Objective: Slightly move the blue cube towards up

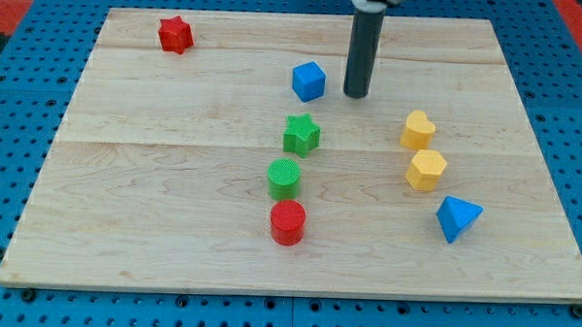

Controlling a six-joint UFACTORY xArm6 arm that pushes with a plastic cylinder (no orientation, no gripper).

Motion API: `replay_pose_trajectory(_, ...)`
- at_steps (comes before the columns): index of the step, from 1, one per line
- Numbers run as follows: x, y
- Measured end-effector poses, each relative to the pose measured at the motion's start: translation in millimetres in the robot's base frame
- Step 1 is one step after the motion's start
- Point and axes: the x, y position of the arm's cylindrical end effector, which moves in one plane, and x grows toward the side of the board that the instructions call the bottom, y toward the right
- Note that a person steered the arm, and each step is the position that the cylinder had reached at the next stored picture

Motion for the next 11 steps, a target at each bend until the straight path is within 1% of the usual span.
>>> replay_pose_trajectory(1,2.8,-68.3)
replay_pose_trajectory(2,-29.4,-110.4)
replay_pose_trajectory(3,-41.6,-139.9)
replay_pose_trajectory(7,-38.6,-148.5)
replay_pose_trajectory(8,1.9,-115.7)
replay_pose_trajectory(9,-7.9,-69.0)
replay_pose_trajectory(11,-56.3,-84.0)
